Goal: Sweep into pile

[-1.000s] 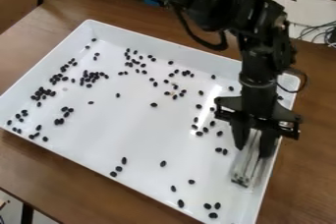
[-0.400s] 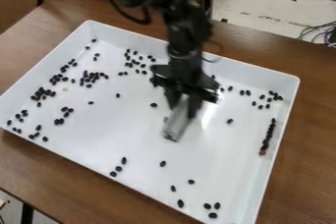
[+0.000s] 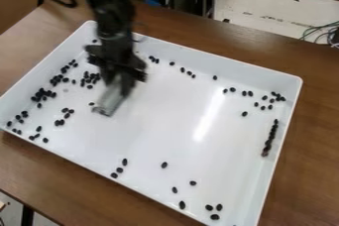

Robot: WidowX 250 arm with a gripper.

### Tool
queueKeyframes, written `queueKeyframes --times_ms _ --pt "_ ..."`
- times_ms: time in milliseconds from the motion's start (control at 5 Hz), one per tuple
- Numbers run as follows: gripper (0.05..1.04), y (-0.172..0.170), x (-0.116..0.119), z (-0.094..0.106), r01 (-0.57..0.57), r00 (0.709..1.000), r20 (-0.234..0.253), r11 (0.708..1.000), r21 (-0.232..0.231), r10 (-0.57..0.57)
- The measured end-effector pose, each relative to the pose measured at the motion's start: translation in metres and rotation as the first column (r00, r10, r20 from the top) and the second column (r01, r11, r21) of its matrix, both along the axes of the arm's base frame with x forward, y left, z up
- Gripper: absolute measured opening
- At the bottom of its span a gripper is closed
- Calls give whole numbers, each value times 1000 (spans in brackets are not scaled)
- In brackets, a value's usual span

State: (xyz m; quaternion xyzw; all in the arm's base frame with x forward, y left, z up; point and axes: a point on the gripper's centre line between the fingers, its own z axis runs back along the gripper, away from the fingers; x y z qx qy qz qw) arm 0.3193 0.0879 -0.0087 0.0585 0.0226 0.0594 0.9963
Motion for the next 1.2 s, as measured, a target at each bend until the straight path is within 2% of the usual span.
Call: queueKeyframes --times_ms 200,400,600,800,1200 --pt "345 60 -22 6 -23 999 -41 1000 15 24" --pt "344 92 -24 13 35 998 -60 999 -3 -36" --pt "344 83 -30 15 46 998 -46 998 -37 -47" --pt "344 52 -31 22 72 997 -24 991 -116 -75" --pt "344 -47 -16 47 226 974 28 968 -112 -224"
